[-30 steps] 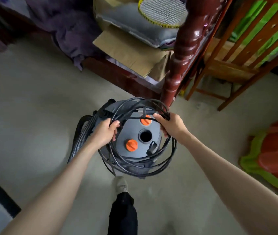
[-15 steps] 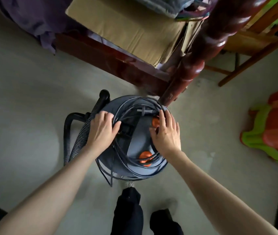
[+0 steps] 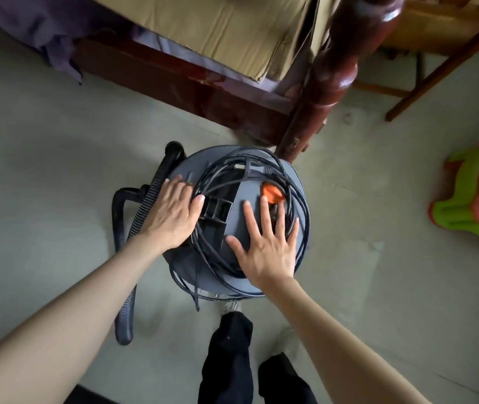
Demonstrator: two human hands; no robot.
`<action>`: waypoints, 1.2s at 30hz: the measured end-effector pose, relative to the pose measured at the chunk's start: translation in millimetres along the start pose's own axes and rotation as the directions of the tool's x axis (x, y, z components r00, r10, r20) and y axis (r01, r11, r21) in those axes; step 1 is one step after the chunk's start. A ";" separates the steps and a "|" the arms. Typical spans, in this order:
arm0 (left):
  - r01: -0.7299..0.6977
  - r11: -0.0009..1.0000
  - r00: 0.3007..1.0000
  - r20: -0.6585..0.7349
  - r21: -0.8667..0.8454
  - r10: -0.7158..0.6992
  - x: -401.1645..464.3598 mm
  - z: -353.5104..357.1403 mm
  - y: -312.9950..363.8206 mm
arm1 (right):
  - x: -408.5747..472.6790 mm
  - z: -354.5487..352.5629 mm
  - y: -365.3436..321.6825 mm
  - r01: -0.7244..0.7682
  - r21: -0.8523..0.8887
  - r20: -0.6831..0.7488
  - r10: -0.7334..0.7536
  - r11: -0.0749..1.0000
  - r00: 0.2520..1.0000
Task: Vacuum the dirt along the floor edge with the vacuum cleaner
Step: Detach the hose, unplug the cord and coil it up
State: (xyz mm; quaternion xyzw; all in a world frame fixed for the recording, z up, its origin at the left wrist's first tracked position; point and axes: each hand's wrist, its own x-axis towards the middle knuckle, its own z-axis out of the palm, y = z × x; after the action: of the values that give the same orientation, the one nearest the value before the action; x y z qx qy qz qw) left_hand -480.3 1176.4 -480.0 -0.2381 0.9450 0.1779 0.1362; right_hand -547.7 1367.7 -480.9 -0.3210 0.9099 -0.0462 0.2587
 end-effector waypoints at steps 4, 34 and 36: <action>0.039 0.999 0.999 0.032 0.031 -0.040 -15.0 -0.9 16.1 | -3.8 -1.0 16.5 0.063 -0.003 0.021 -0.063 0.998 0.998; 0.226 0.945 0.974 0.064 -0.239 -0.217 2.6 86.7 346.9 | -100.7 -52.3 277.6 -0.233 0.035 -0.231 0.234 0.972 0.944; 0.096 0.985 0.995 -0.027 -0.143 -0.101 10.6 90.6 357.1 | -102.2 -44.1 284.9 -0.298 0.107 -0.195 0.314 0.949 0.929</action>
State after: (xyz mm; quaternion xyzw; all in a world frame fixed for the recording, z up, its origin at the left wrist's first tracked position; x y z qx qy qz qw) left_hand -651.6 1502.5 -468.3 -0.2965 0.9193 0.2336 0.1114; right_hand -661.9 1651.2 -469.1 -0.1587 0.9685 -0.0735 0.1773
